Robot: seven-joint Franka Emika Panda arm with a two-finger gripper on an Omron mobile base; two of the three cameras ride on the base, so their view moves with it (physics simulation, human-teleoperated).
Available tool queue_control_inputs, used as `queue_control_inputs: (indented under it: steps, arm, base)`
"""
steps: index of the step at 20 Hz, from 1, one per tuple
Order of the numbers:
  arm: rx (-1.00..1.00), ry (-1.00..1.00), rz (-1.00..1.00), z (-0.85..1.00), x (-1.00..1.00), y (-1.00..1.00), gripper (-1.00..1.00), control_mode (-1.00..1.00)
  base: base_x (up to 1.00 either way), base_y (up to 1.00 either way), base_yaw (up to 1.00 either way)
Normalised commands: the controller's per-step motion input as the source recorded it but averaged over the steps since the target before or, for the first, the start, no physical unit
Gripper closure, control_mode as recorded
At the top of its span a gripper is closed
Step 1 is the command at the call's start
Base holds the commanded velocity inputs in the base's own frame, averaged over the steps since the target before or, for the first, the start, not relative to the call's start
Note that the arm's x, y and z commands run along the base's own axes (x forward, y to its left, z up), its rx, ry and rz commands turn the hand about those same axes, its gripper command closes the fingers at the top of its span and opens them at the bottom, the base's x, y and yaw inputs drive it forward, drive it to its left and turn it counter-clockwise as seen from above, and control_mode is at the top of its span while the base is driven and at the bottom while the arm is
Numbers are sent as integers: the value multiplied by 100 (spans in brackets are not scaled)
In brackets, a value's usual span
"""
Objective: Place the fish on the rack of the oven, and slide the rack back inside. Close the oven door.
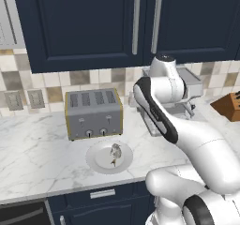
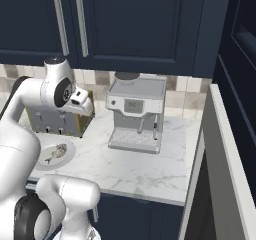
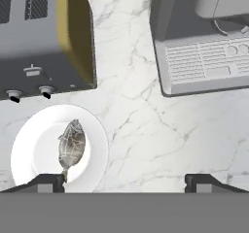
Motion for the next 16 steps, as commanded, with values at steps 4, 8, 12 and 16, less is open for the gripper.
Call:
queue_control_inputs:
  steps: [4, 8, 12, 16]
  arm:
    - [5, 0, -19, -36, -21, 40, -100, -100]
    - [5, 0, -20, -29, -6, 32, -100, -100]
    - [7, 3, -18, -40, -3, 31, -100, -100]
    - [7, 9, -11, -60, -15, 24, -100, -100]
  base:
    - [0, 0, 0]
    - [0, 0, 0]
    - [0, 0, 0]
    - [0, 0, 0]
